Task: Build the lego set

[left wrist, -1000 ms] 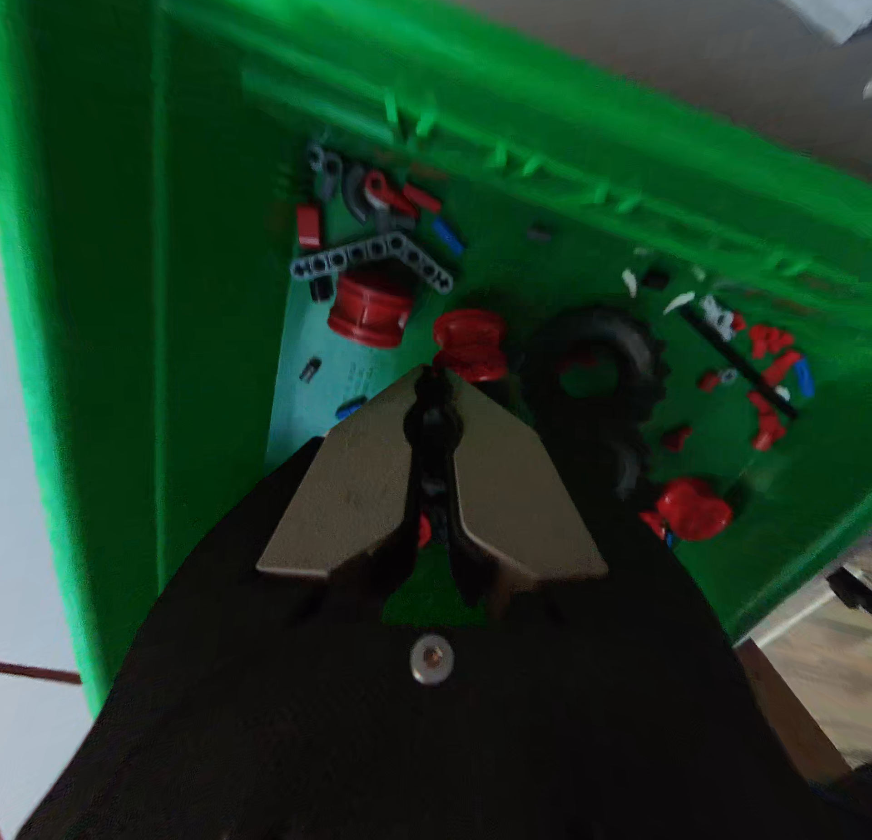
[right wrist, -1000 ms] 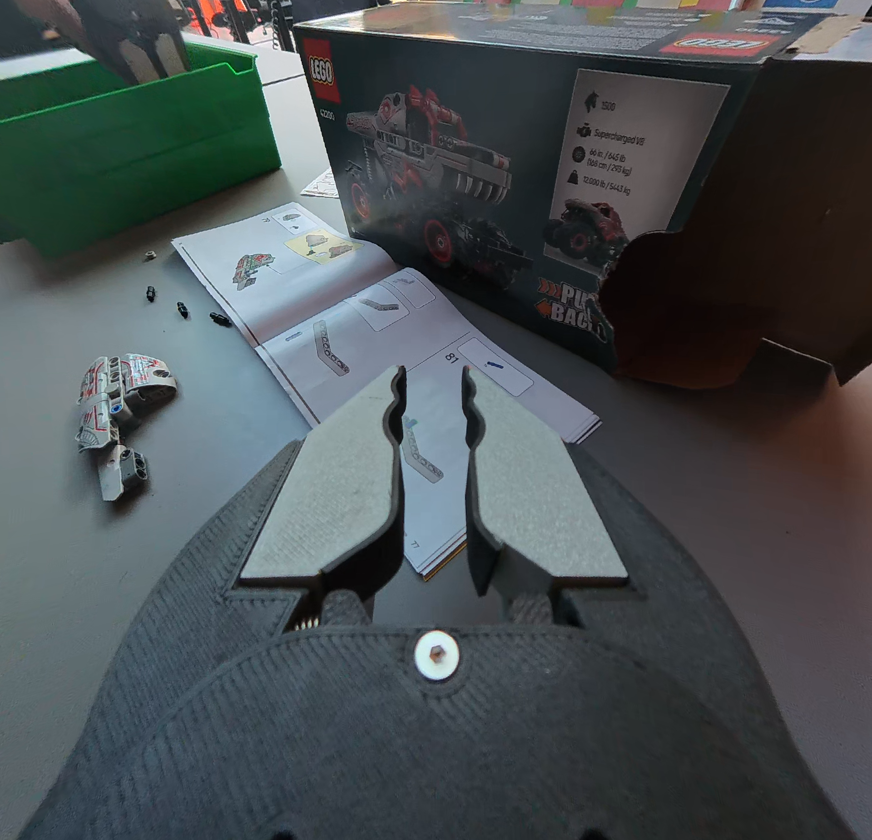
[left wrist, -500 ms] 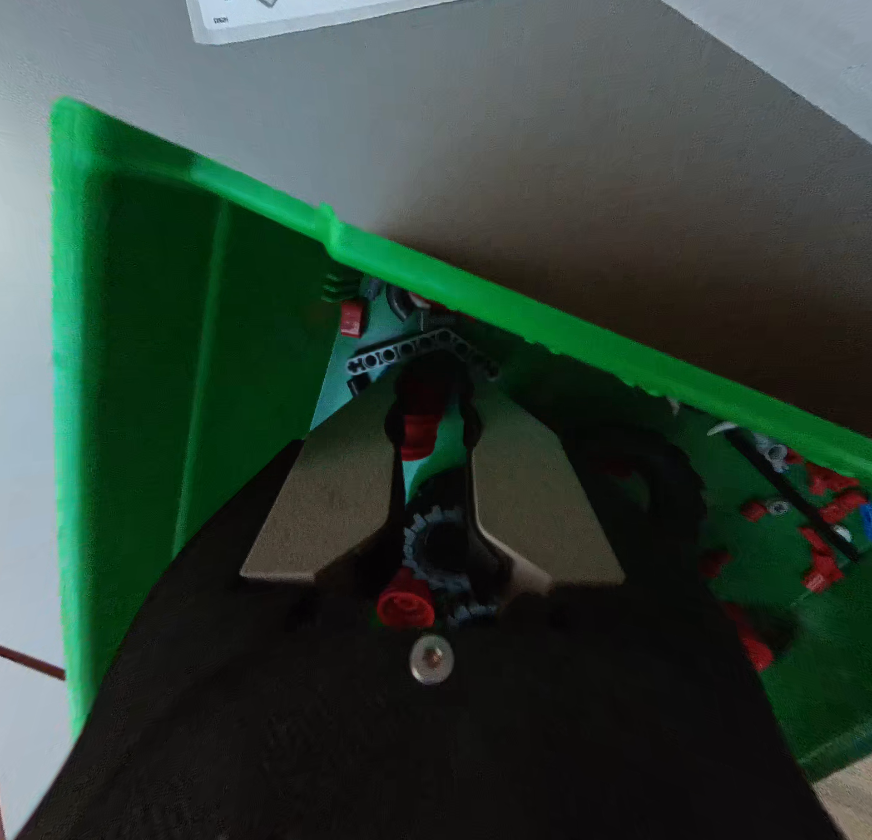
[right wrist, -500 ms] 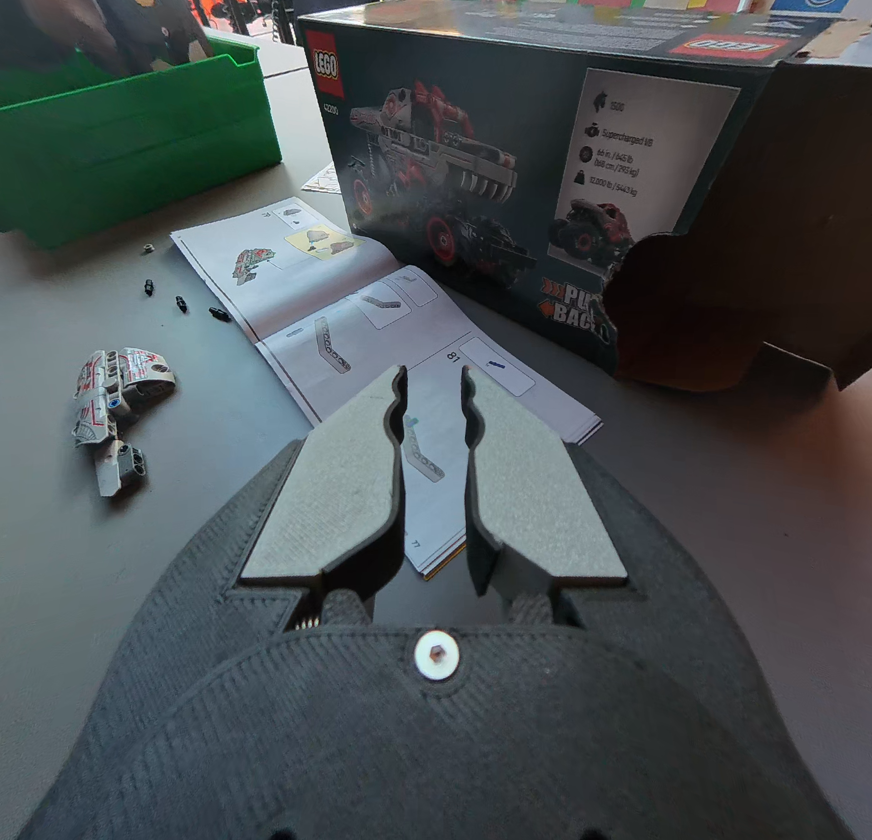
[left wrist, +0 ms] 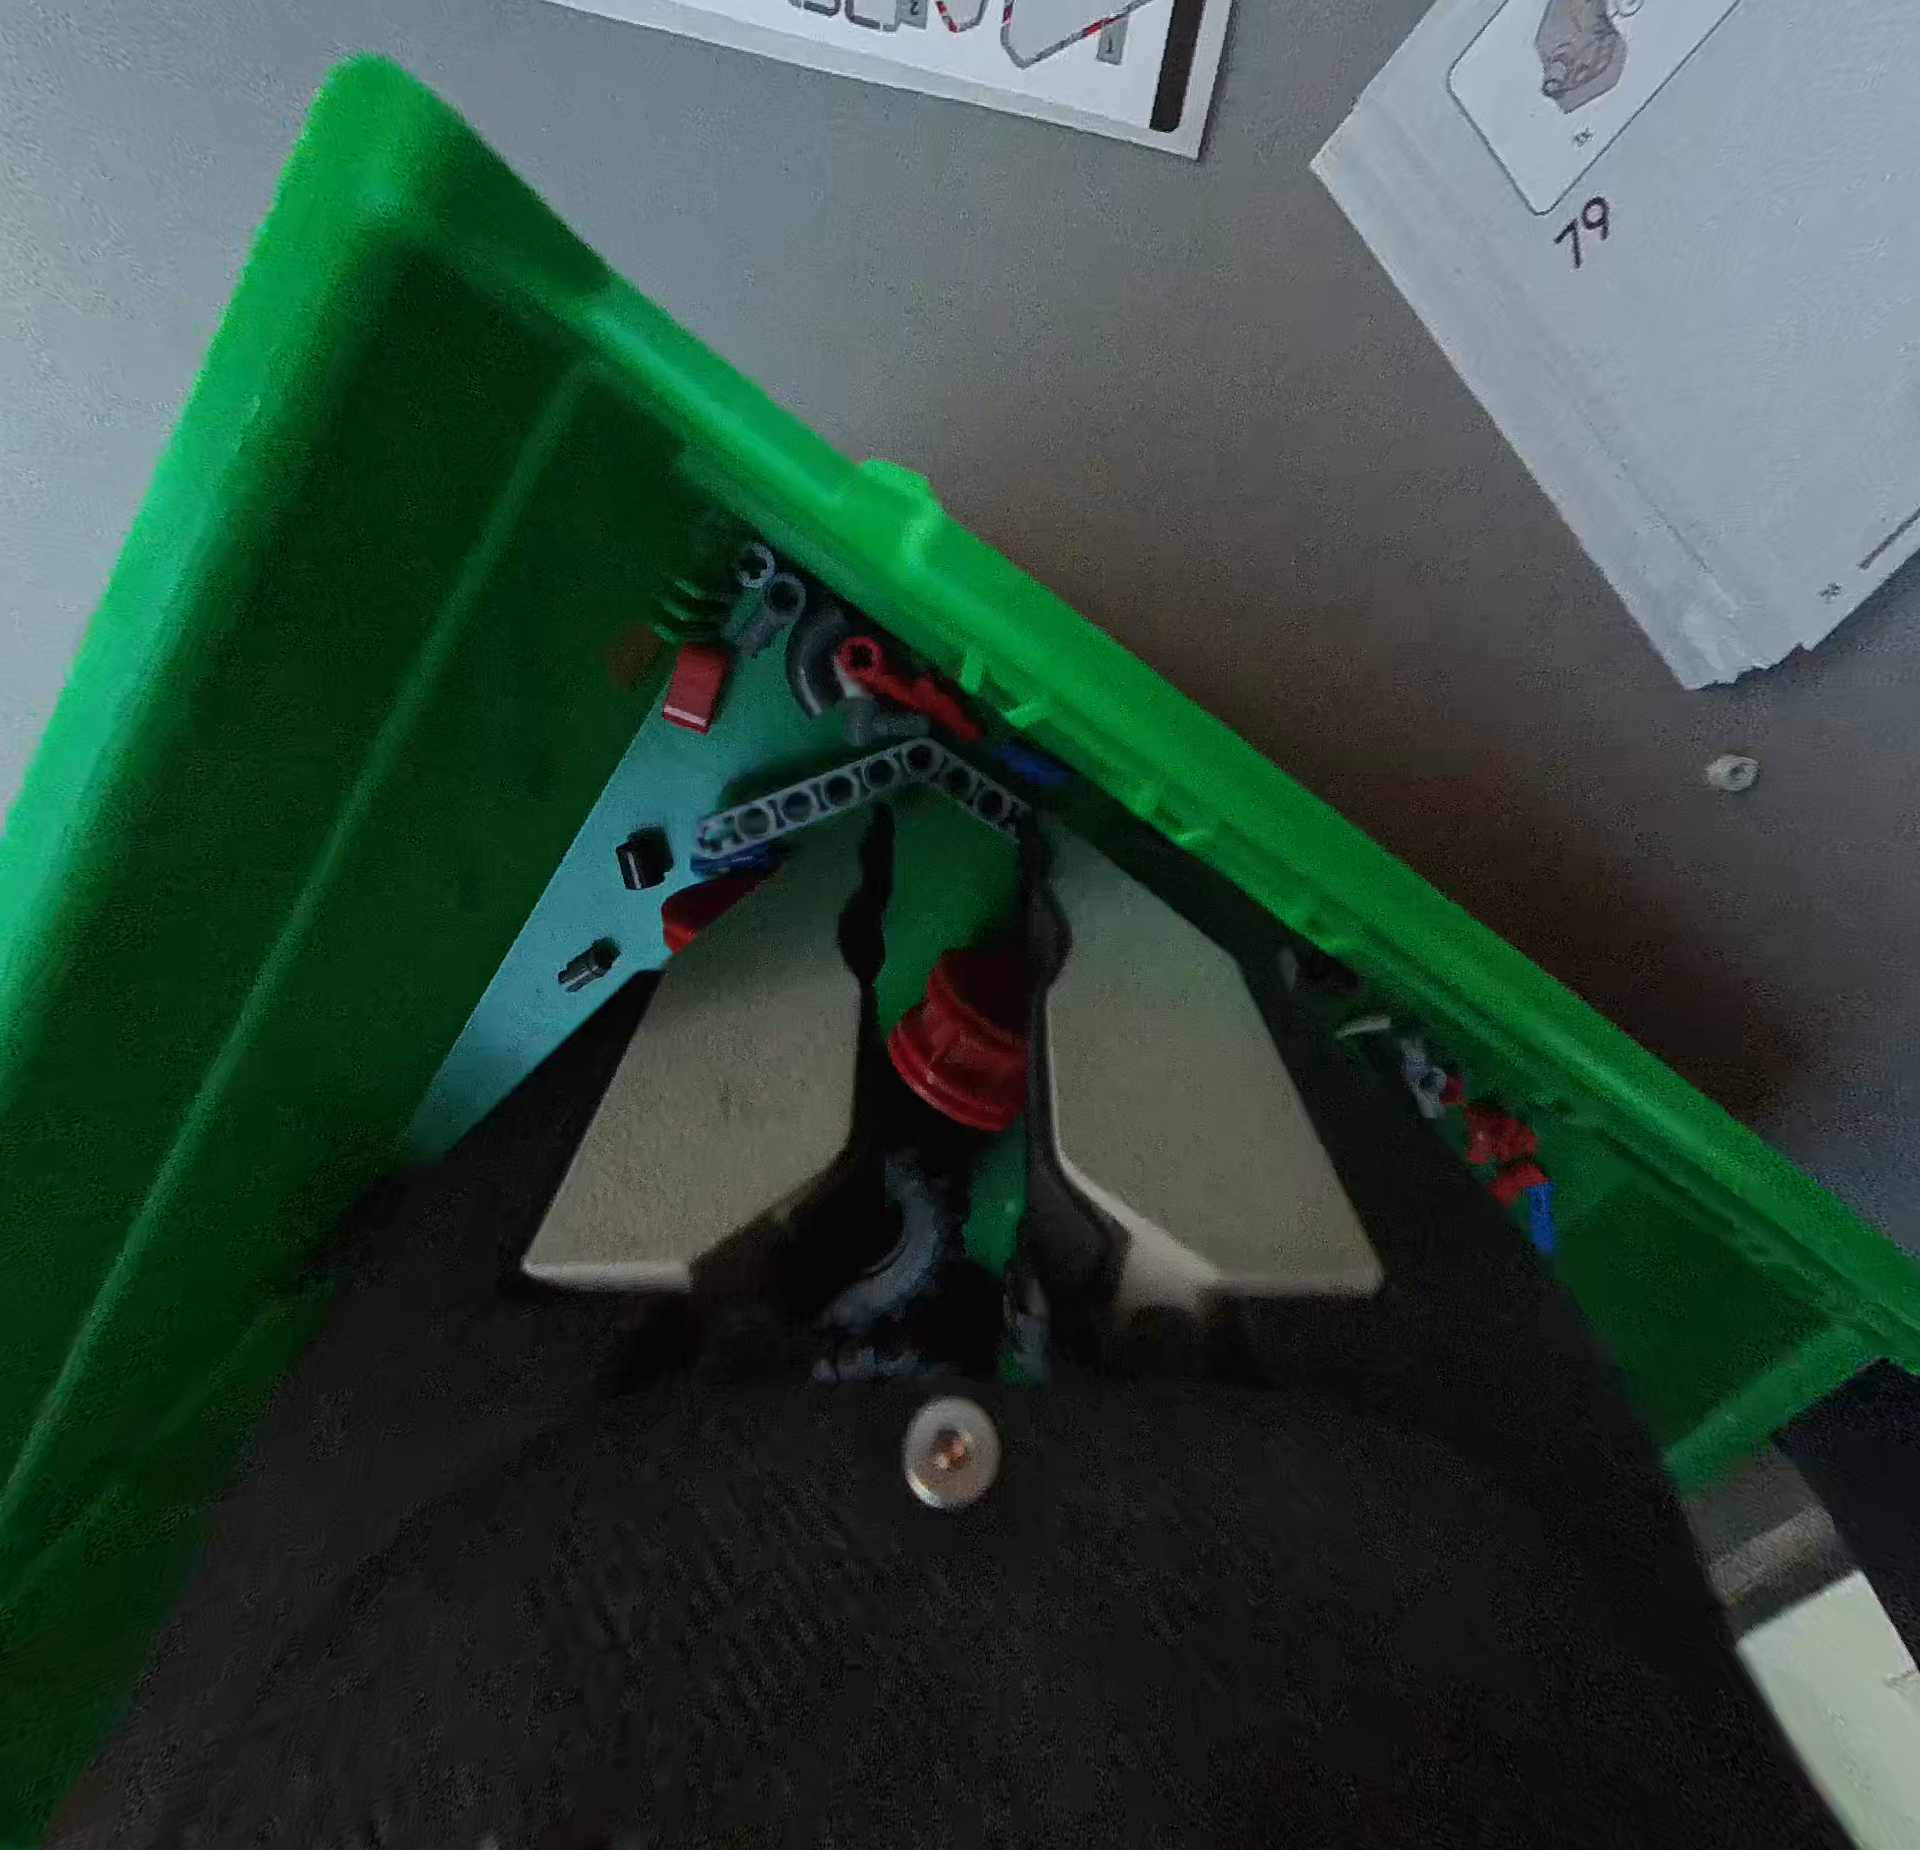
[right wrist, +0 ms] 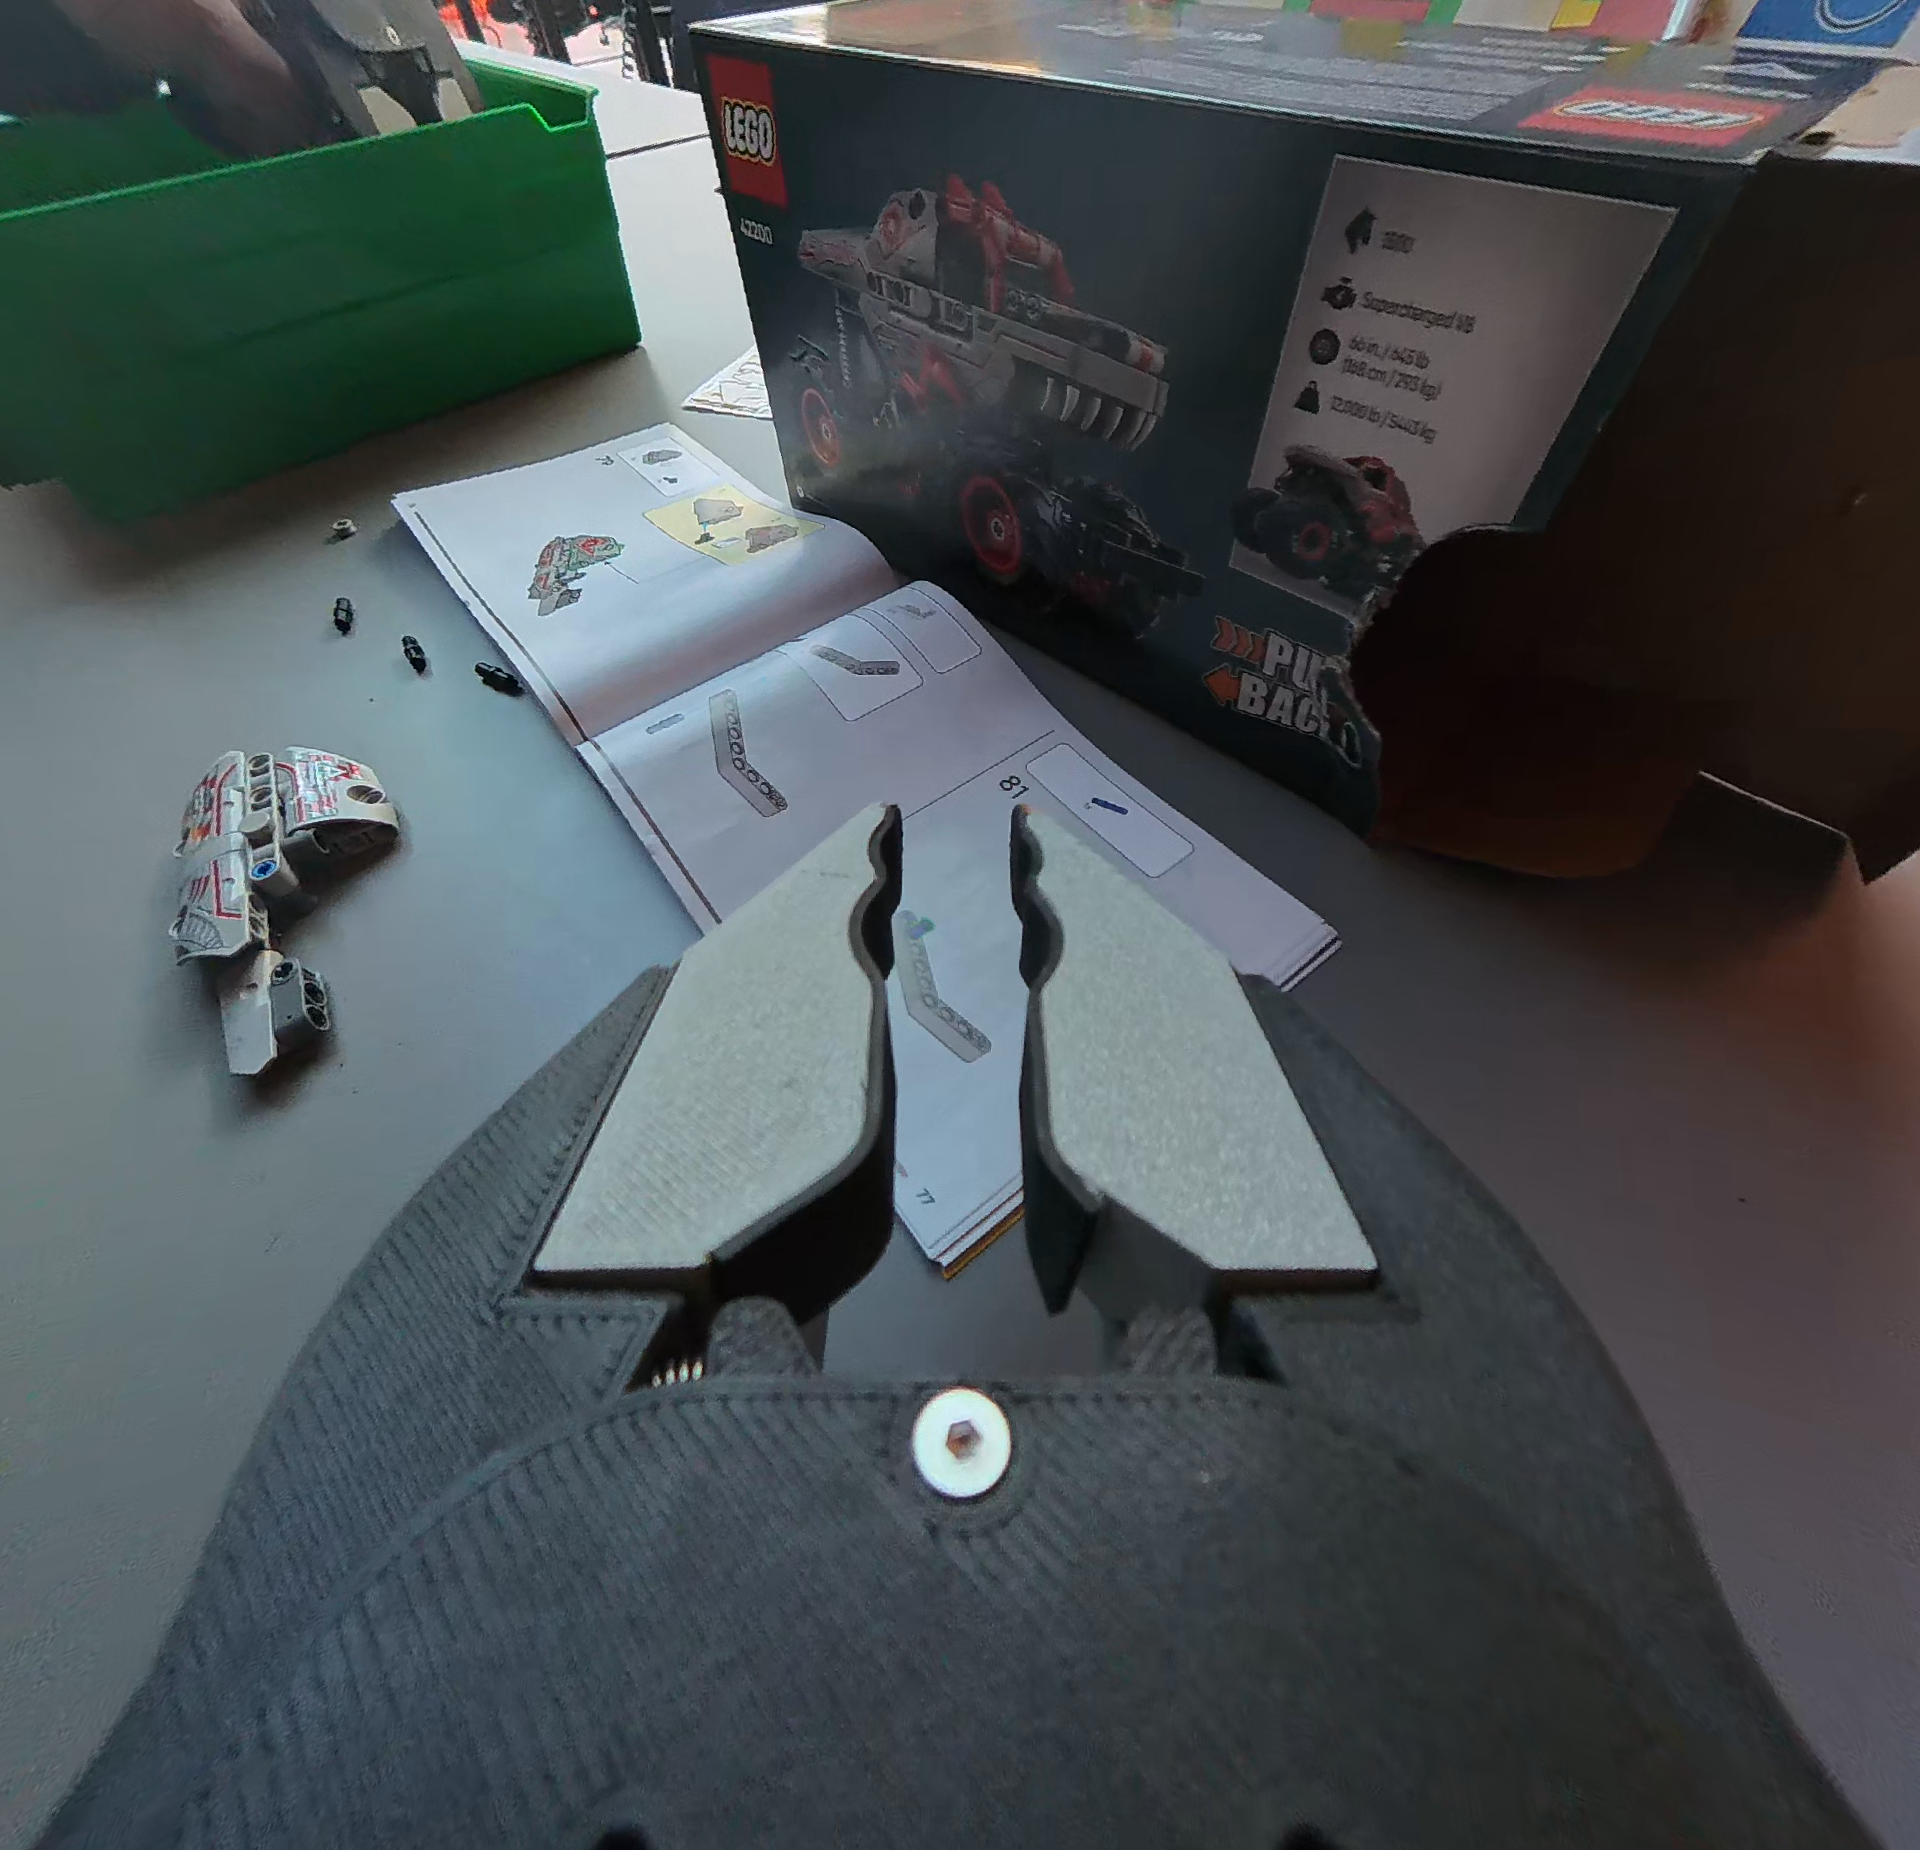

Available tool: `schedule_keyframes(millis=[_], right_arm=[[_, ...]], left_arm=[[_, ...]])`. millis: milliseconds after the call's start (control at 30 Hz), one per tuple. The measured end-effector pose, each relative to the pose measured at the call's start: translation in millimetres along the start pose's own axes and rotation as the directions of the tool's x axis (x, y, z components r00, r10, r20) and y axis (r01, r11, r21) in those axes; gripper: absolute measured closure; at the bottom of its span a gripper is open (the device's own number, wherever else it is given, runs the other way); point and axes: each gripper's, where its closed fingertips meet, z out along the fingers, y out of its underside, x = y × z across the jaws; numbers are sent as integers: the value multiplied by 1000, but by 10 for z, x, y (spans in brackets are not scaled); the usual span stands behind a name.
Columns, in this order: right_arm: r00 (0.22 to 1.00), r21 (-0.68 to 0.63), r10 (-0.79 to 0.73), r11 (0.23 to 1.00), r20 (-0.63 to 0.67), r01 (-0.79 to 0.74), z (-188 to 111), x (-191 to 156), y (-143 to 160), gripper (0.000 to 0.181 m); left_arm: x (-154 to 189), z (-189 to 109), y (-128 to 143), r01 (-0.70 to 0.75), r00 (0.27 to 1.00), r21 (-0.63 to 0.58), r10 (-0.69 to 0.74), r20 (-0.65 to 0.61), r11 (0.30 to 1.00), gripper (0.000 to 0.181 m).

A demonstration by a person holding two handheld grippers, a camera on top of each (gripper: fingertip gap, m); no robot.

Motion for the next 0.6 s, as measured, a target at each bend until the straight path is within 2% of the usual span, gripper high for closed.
schedule_keyframes(millis=[200, 300, 400, 533, 600], right_arm=[[1000, -2, -3, 1000, 12, 4, 1, -20, 2, 165], [1000, 5, -7, 1000, 16, 7, -8, -33, -5, 166], [1000, 6, -6, 1000, 20, 5, -11, -39, -7, 166], [1000, 4, -7, 1000, 23, 7, -9, -44, -5, 166], [1000, 6, -10, 1000, 20, 10, -12, -44, -7, 167]], left_arm=[[21, 26, -4, 55, 998, 3, -55, -32, 998, 163], [-147, 21, 140, 27, 998, -46, -24, 63, 999, 175], [-129, -2, 174, 64, 998, -30, -63, 8, 998, 166], [-115, -7, 171, 29, 1000, -15, -29, 12, 999, 159], [-126, 9, 166, 9, 1000, -21, -8, 28, 1000, 164]])
